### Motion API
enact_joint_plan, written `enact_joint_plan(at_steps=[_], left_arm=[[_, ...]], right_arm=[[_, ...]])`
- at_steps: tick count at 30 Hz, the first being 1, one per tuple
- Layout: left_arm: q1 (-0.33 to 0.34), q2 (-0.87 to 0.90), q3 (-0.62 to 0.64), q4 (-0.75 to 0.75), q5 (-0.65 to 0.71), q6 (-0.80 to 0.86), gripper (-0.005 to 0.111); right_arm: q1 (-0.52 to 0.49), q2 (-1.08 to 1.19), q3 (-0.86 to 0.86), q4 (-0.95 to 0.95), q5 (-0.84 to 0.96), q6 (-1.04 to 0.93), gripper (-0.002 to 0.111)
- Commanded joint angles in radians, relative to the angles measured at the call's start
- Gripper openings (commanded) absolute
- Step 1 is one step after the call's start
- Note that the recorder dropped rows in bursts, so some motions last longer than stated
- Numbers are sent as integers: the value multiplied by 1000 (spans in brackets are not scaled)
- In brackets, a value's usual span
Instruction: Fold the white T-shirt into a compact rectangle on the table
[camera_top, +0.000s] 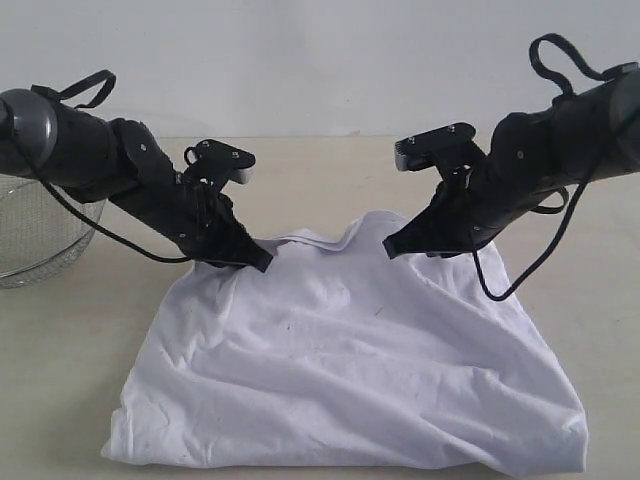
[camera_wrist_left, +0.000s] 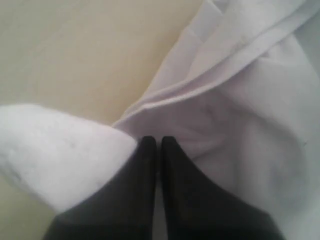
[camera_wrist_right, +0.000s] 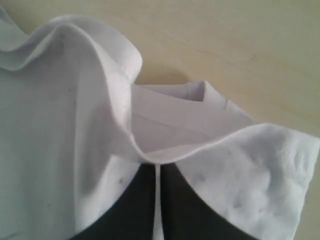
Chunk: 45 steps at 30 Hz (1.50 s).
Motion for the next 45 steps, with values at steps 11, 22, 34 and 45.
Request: enact_joint_plan(at_steps=[11,22,34,45], left_arm=[[60,5,-5,5,-59,-3,4],[60,-83,-134,41,191,8,4],[60,-183,179,-418,272,285,4],[60,-429,500,-579,-12,411,4]], right_arm=[[-224,44,-5,-10,-79,41,0],[-250,-130,-35,-34,308,-77,0],[-394,-244,148,672,466,-747,0],[-692,-213,245,1086,837,-1114,0]])
